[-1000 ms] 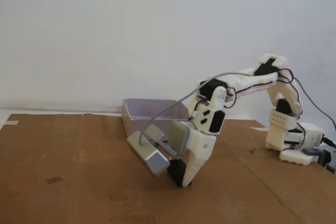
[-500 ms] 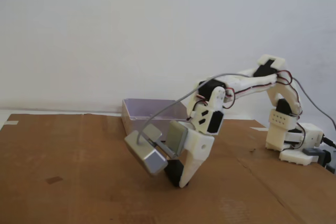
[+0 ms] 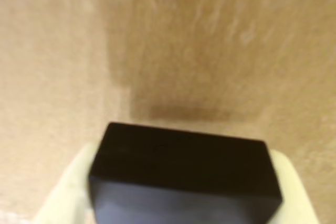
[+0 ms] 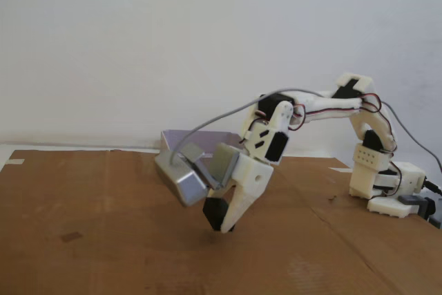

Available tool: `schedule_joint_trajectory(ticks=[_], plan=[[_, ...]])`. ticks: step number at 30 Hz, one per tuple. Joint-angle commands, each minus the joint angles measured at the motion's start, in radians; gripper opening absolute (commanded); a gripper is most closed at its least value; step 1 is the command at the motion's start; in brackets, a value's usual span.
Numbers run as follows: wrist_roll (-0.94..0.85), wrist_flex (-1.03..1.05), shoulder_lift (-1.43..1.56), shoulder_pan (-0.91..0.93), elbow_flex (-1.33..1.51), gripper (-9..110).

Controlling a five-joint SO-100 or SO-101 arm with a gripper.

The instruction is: Grasp a block and put it in the box.

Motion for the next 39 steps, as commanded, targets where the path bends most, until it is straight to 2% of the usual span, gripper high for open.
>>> schedule_joint_trajectory(ticks=[1, 24, 39], plan=[[-0.008, -0.015, 0.077, 0.018, -0.14, 1], [-0.011, -0.012, 0.321, 0.12, -0.132, 1], [-0.011, -0.014, 0.443, 0.12, -0.135, 1]])
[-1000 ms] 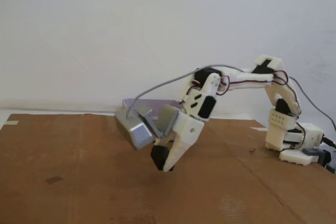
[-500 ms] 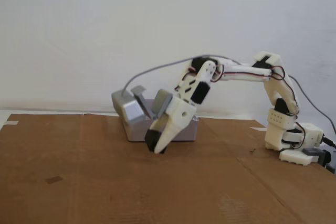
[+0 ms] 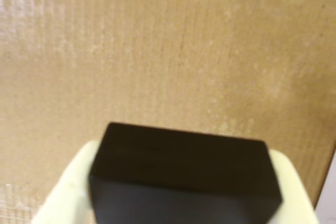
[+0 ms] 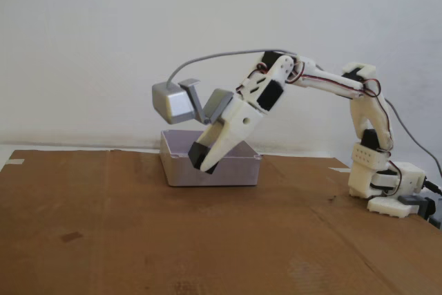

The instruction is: Grasp a block and put it in the box.

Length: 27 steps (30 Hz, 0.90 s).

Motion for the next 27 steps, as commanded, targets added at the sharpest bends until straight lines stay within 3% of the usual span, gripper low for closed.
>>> schedule_joint_trajectory(ticks=[1, 15, 27], plan=[[-0.011, -0.014, 0.235, 0.006, -0.114, 1], [-0.011, -0.014, 0.319, 0.101, -0.112, 1], [-0.011, -0.014, 0.304, 0.296, -0.107, 1]])
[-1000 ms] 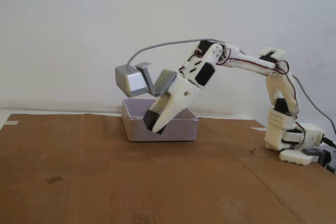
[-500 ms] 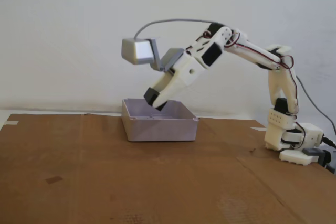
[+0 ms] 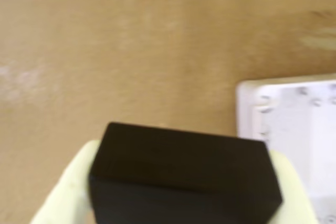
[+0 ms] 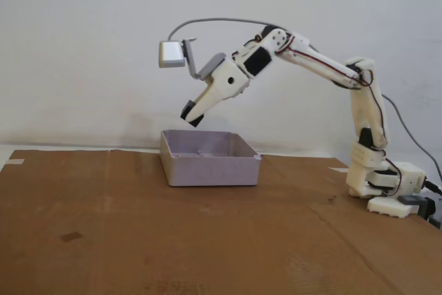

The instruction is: Grasp a block and put it in the box.

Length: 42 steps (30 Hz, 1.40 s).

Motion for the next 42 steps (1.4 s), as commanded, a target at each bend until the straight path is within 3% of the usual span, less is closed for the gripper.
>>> schedule_joint_trajectory(ticks=[1, 27, 42], plan=[[-0.011, -0.014, 0.176, 0.083, -0.101, 1], [-0.011, -0.028, 0.176, 0.374, 0.219, 1], [-0.011, -0.029, 0.135, 0.39, 0.337, 1]])
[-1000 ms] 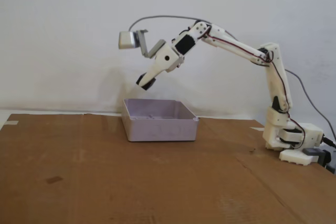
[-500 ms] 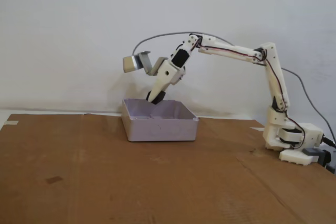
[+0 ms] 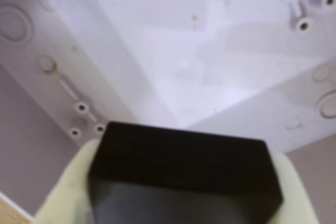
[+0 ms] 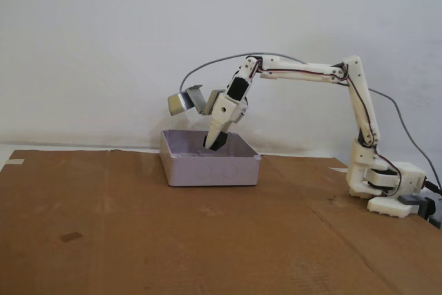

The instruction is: Grasp a block and put it in the box.

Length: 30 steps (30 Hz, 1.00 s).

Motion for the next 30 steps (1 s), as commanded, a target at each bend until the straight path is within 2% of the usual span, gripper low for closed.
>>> schedule_joint_trajectory(ticks=[1, 9, 17, 30], plan=[[-0.011, -0.031, 0.124, -0.006, -0.029, 1], [-0.011, -0.034, 0.077, -0.008, -0.034, 1], [-0.011, -0.219, 0.006, -0.025, -0.028, 1], [-0.012, -0.218, -0.014, -0.023, -0.025, 1]])
